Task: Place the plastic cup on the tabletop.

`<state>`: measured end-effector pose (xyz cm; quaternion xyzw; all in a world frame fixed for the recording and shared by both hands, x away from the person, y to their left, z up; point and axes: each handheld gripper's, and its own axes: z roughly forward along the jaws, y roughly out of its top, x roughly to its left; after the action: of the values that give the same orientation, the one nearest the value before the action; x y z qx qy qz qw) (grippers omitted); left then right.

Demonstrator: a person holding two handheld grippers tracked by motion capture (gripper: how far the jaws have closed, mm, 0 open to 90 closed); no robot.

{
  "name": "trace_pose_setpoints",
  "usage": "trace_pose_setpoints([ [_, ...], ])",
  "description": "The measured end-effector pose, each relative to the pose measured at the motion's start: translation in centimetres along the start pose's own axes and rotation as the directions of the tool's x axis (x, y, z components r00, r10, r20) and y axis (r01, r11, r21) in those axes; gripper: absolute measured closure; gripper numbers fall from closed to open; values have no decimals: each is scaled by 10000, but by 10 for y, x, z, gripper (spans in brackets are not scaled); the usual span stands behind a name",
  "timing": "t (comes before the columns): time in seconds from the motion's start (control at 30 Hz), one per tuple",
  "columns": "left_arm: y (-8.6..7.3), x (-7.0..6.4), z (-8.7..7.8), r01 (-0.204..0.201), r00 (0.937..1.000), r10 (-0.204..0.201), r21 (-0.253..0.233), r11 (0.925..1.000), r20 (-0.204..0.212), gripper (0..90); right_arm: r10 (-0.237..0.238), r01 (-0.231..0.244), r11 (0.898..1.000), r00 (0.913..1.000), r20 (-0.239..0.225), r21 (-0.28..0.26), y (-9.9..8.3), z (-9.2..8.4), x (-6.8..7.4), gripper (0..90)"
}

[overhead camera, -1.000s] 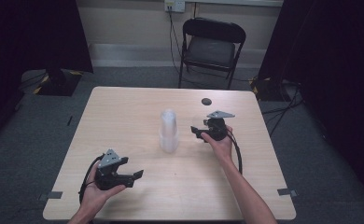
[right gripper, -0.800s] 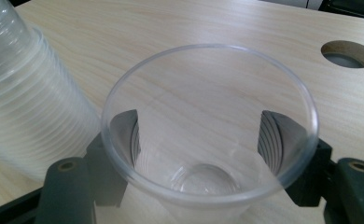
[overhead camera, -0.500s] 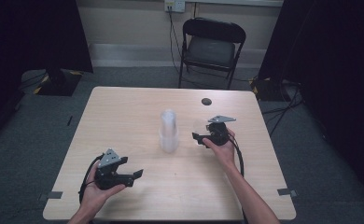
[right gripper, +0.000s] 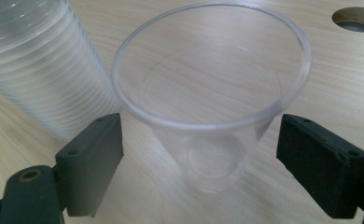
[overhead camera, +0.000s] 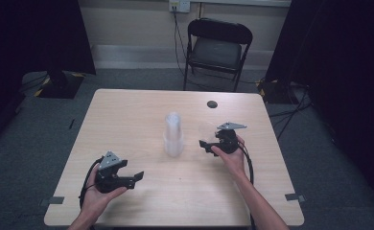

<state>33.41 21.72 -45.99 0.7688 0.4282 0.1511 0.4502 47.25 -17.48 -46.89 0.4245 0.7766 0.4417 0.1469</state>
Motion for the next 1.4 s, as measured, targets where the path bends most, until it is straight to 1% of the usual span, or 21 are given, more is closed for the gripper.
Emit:
trace_pose_setpoints([
  [0.07,0,0,0,59,10000,-59,-26,10000,1,176,42,-42,10000,10000,-11,33,-3,-3,0,145],
  [0.13,0,1,0,66,10000,-66,-3,10000,-5,175,47,-47,10000,9999,105,3,-6,-6,0,145],
  [0.27,0,3,-1,58,10000,-58,6,10000,-70,173,49,-49,10000,9999,110,45,-10,-15,-2,145],
  [0.33,0,3,-1,124,9999,-124,-2,9999,-74,173,34,-35,10000,9999,109,75,-12,-19,-3,145],
  [0.4,0,4,-2,54,9998,-54,1,10000,-177,173,-2,1,10000,9999,148,92,-13,-23,-5,145],
  [0.53,1,5,-4,-50,9997,50,6,10000,-241,173,-15,12,9999,9997,263,113,-17,-34,-6,145],
  [0.6,1,6,-5,-166,9994,166,-1,9999,-308,173,34,-36,10000,9997,244,76,-19,-40,-7,150],
  [0.67,1,7,-6,-158,9994,158,-19,9999,-321,173,125,-127,9999,9997,221,109,-20,-45,-6,151],
  [0.7,1,7,-6,-120,9994,119,-20,9999,-330,173,101,-104,9999,9997,219,131,-20,-49,-5,151],
  [0.77,2,6,-6,-154,9994,153,-23,9999,-322,173,38,-38,10000,9996,273,-10,-22,-59,-1,167],
  [0.83,1,6,-7,-224,9990,224,5,9997,-378,173,-17,19,10000,9997,229,-70,-25,-66,2,167],
  [0.9,1,7,-7,-246,9989,248,62,9997,-402,173,-36,37,10000,9996,264,-54,-29,-73,4,167],
  [1.03,0,8,-7,-146,9990,149,70,9999,-421,173,-106,107,9999,9994,316,-19,-38,-87,7,168],
  [1.13,0,9,-7,155,9990,-151,94,9998,-415,175,-242,238,9996,9992,323,124,-43,-97,9,155],
  [1.2,-1,9,-7,141,9989,-136,99,9999,-440,175,-263,257,9995,9989,387,166,-48,-104,11,154],
  [1.27,-2,9,-7,170,9991,-167,63,9998,-380,174,-171,168,9998,9992,359,103,-53,-112,11,154],
  [1.3,-2,9,-7,98,9991,-93,116,9999,-424,172,-123,118,9999,9991,407,110,-56,-115,11,154],
  [1.33,-2,9,-7,131,9990,-126,130,9998,-424,171,-63,58,9999,9990,433,116,-60,-118,11,154],
  [1.4,-2,9,-6,158,9989,-152,123,9998,-439,170,191,-192,9998,9983,559,11,-72,-120,11,158],
])
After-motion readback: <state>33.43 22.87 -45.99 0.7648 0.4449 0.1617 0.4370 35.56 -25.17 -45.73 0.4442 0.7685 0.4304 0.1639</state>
